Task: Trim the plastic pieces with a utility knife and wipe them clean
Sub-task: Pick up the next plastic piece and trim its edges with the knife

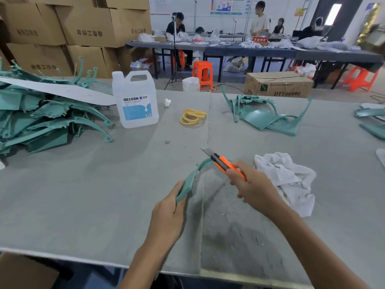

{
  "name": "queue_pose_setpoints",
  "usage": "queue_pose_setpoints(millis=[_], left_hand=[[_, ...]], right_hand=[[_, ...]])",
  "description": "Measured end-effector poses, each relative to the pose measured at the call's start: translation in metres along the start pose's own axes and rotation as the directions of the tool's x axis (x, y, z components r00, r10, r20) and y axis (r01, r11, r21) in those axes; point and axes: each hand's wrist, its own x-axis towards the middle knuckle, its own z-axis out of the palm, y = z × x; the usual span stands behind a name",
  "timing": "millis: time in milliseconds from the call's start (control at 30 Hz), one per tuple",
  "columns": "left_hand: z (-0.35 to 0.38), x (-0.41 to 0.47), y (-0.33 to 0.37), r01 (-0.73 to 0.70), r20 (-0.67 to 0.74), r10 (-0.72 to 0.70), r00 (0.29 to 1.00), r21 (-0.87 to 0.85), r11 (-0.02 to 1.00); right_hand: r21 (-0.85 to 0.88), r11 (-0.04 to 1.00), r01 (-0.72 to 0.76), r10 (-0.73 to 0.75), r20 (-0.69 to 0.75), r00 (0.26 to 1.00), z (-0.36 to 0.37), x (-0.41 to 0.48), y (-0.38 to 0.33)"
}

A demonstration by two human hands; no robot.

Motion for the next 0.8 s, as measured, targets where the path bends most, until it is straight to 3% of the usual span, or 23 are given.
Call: queue_pose_setpoints(millis=[167,267,400,567,667,800], left_hand=[[0.0,0.001,-0.001,0.036,-0.04,-0.038,0.998,-0.063,0.997],[-0.001,0.002,0.0,0.062,-0.052,-0.069,0.996,-0.122,0.991],[-0.005,0.003,0.001,0.031,-0.085,-0.044,0.995,-0.148,0.988],[-0.003,0.003,0.0,0.035,-0.041,-0.039,0.998,-0.08,0.996],[-0.001,0.0,0.001,0.042,-0.02,-0.042,0.999,-0.03,0.999],[0.0,-0.005,0.003,0.013,-0.001,-0.013,1.0,0.041,0.999]], right_hand=[[0.237,0.967,0.093,-0.122,0.11,0.986,0.016,-0.047,-0.021],[0.251,0.961,0.12,-0.166,0.173,0.971,0.031,-0.059,-0.026],[0.1,0.985,0.142,-0.147,0.053,0.988,0.046,-0.041,-0.025],[-0.193,0.971,-0.138,0.108,-0.158,0.982,0.044,0.017,0.007],[-0.28,0.92,-0.275,0.234,-0.17,0.957,0.022,0.035,0.024],[-0.226,0.962,-0.153,0.147,-0.046,0.988,-0.014,0.024,0.017]])
